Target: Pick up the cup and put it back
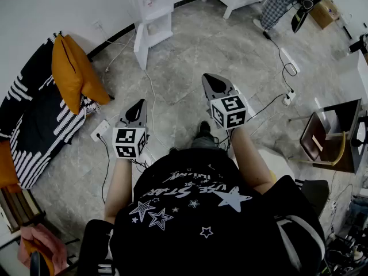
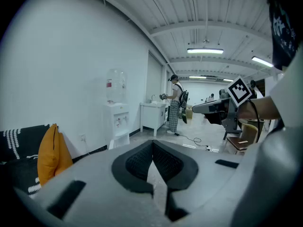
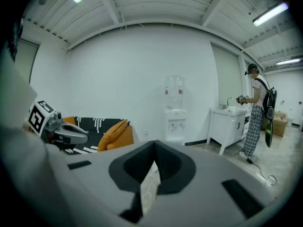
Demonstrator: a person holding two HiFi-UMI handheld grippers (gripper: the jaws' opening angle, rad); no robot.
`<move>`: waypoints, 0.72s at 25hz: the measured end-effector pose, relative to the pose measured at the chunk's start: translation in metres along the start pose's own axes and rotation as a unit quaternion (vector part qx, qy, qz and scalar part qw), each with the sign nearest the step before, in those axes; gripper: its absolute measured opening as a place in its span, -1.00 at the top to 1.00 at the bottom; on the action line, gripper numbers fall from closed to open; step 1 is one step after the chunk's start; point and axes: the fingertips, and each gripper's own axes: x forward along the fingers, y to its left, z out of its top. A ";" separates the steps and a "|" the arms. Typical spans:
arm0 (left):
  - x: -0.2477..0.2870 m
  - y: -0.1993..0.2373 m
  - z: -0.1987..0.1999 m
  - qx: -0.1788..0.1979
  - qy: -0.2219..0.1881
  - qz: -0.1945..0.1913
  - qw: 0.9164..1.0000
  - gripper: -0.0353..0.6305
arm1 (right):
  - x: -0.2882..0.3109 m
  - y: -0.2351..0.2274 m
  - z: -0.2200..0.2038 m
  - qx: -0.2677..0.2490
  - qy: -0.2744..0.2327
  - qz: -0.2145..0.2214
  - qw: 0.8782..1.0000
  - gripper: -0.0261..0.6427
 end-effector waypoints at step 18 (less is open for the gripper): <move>0.001 -0.011 -0.029 -0.010 0.024 -0.015 1.000 0.87 | 0.001 0.011 -0.026 -0.009 0.007 0.023 1.000 0.91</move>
